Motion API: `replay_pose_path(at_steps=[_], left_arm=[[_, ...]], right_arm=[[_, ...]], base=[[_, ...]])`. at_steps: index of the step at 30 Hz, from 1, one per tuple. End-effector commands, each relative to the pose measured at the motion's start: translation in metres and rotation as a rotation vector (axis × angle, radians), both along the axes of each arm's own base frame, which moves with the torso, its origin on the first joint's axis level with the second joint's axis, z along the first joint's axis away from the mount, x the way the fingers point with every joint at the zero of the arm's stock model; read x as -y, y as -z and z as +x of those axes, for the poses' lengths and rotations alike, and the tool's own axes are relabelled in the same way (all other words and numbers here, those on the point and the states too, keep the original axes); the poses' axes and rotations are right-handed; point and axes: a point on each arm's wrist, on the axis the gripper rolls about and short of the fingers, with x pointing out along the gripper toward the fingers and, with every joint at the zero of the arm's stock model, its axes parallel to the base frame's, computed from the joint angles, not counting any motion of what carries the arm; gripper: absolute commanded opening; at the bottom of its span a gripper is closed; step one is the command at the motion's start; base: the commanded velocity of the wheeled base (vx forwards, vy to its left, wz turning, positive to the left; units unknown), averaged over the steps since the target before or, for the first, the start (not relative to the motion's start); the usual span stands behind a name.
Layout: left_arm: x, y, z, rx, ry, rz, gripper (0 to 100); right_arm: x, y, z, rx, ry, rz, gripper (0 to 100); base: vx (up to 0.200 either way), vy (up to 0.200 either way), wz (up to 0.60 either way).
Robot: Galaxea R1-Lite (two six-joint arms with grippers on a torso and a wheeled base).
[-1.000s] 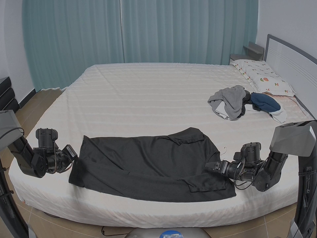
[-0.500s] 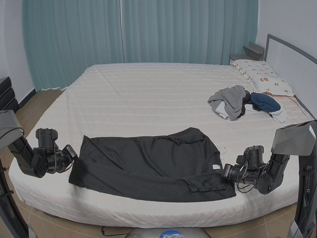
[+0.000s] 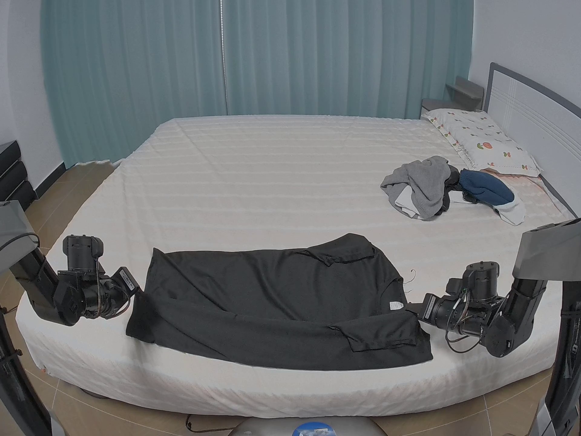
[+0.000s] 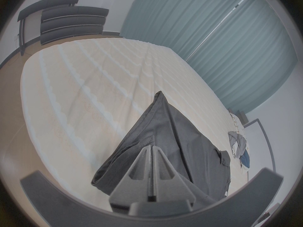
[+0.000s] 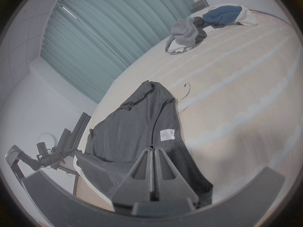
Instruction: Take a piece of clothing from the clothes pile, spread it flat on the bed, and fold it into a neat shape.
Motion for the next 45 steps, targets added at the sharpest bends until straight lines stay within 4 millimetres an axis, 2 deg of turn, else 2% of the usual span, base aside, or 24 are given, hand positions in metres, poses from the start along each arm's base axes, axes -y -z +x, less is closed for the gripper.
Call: replay_pose_path(at_steps=[1,3,9,13,20,24,26,30,31,35,36,41,45], left_arm=[[0.000,-0.012,-0.014,0.018,0.021,0.036,0],[-0.001,-0.015,-0.027,0.011,0.034,0.057,0],[-0.007,-0.010,-0.045,-0.030,0.067,0.125,0],[-0.013,-0.013,-0.053,-0.026,0.076,0.167,0],[-0.010,-0.013,-0.070,-0.047,0.101,0.186,0],[-0.010,-0.013,-0.060,-0.030,0.115,0.188,0],[-0.009,-0.015,-0.044,-0.008,0.122,0.178,0],[-0.003,-0.013,-0.032,-0.017,0.152,0.158,0],[-0.002,-0.012,-0.031,-0.018,0.154,0.154,100],[0.008,-0.006,-0.007,-0.029,0.191,0.068,100],[0.008,-0.006,-0.007,-0.029,0.191,0.068,100],[0.015,0.004,0.029,-0.041,0.253,0.031,100],[0.015,0.012,0.041,-0.070,0.346,-0.009,100]], right_arm=[[0.005,-0.024,-0.019,0.048,0.005,0.012,0],[0.008,-0.034,-0.032,0.056,0.005,0.014,0],[0.012,-0.047,-0.053,0.064,0.006,0.017,0],[0.012,-0.050,-0.064,0.056,-0.001,0.014,0],[0.015,-0.053,-0.076,0.047,0.000,0.012,0],[0.013,-0.049,-0.077,0.030,-0.008,0.008,0],[0.012,-0.047,-0.075,0.024,-0.012,0.008,0],[0.012,-0.044,-0.073,0.015,-0.013,0.007,0],[0.011,-0.044,-0.073,0.016,-0.013,0.007,0],[0.010,-0.041,-0.068,0.010,-0.015,0.006,0],[0.010,-0.041,-0.068,0.010,-0.015,0.006,0],[0.008,-0.038,-0.065,0.004,-0.021,0.005,0],[0.007,-0.037,-0.064,0.004,-0.026,0.005,0]], base=[[0.000,0.000,0.00],[0.000,0.000,0.00],[0.000,0.000,0.00],[0.000,0.000,0.00],[0.000,0.000,0.00],[0.000,0.000,0.00],[0.000,0.000,0.00],[0.000,0.000,0.00],[0.000,0.000,0.00],[0.000,0.000,0.00],[0.000,0.000,0.00],[0.000,0.000,0.00],[0.000,0.000,0.00]])
